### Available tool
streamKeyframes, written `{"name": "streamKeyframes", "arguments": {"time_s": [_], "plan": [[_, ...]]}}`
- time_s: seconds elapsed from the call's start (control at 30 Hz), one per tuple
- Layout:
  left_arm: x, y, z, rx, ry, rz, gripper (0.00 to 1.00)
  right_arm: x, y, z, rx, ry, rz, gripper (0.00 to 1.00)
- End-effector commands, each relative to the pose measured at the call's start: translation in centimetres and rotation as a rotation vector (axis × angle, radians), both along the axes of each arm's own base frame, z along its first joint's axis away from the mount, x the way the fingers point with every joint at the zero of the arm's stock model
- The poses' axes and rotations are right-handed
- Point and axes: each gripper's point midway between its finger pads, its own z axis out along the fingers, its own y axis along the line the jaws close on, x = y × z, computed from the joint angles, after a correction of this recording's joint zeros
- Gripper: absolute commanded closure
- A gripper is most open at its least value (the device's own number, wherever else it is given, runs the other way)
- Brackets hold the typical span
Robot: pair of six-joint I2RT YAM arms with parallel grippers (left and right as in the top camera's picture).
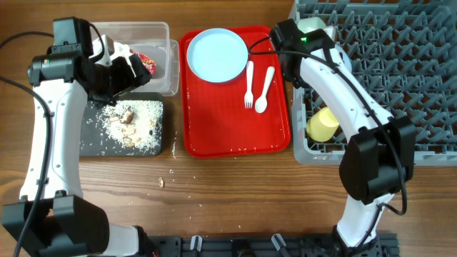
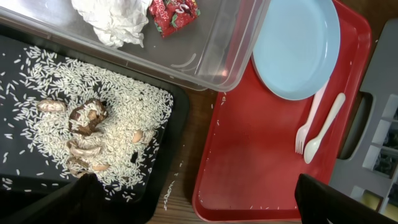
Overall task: Sort waste into correct bins and load items into the dishwasher rack
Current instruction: 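Move the right gripper to the light-blue plate and grasp its rim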
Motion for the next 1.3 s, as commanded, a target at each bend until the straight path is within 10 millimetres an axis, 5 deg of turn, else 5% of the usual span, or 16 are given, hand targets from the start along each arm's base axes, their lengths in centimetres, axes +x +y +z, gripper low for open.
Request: {"name": "streamKeyframes", "arguments": {"time_s": [0.0,0.13,0.37,0.57,0.67,0.8,0.93,1.07,1.27], "plan": [[0.1,0.2,1.1,0.012,-0.033,0.0,0.0,-0.7,2.5,-2.9,0.145,0.091,0.02,0.87],[0.1,0.2,1.1,0.012,-0.033,0.0,0.0,-1.1,3.7,-3.3,0.176,0.11,0.039,0.79],[0.1,0.2,1.1,0.012,-0.033,0.0,0.0,-1.3,4.2,-3.3,0.182,0.115,0.048,0.35],[0.1,0.2,1.1,0.012,-0.033,0.0,0.0,-0.4,5.0,-1.3,0.23,0.057,0.059,0.26],[0.1,0.2,1.1,0.012,-0.033,0.0,0.0,0.5,7.0,0.0,0.36,0.016,0.086,0.19],[0.1,0.2,1.1,0.012,-0.033,0.0,0.0,2.0,13.9,0.4,0.712,0.029,0.283,0.07],[0.1,0.2,1.1,0.012,-0.033,0.0,0.0,4.4,20.9,1.0,1.059,-0.044,0.418,0.16],[0.1,0.2,1.1,0.012,-0.033,0.0,0.0,7.1,22.4,-1.1,1.143,-0.135,0.296,0.21],[0.1,0.2,1.1,0.012,-0.033,0.0,0.0,7.7,23.8,-8.2,1.199,-0.077,0.094,0.3]]}}
